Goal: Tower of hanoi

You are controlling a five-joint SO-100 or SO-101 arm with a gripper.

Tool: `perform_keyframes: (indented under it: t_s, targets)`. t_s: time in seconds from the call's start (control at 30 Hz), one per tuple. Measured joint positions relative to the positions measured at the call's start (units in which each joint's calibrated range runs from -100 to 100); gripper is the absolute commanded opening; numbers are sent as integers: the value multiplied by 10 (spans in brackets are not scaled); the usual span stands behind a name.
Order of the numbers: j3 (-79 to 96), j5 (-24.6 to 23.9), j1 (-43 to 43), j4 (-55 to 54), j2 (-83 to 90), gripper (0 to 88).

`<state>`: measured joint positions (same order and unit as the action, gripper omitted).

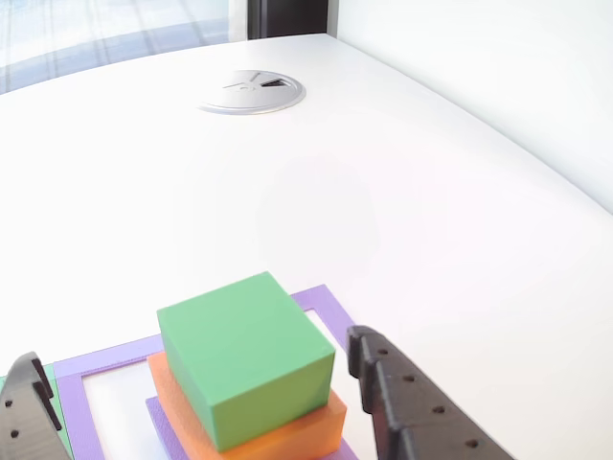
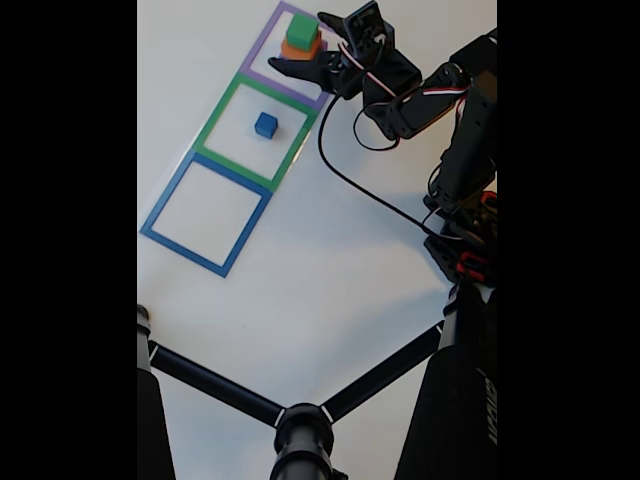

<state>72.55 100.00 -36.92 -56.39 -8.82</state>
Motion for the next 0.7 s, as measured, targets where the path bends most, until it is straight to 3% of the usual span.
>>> perform_keyframes:
  t_s: [0.33,0.7]
  targets:
    - [-8,0,11,-1,-9,202]
    - [-8,-2,22,-1,-9,166]
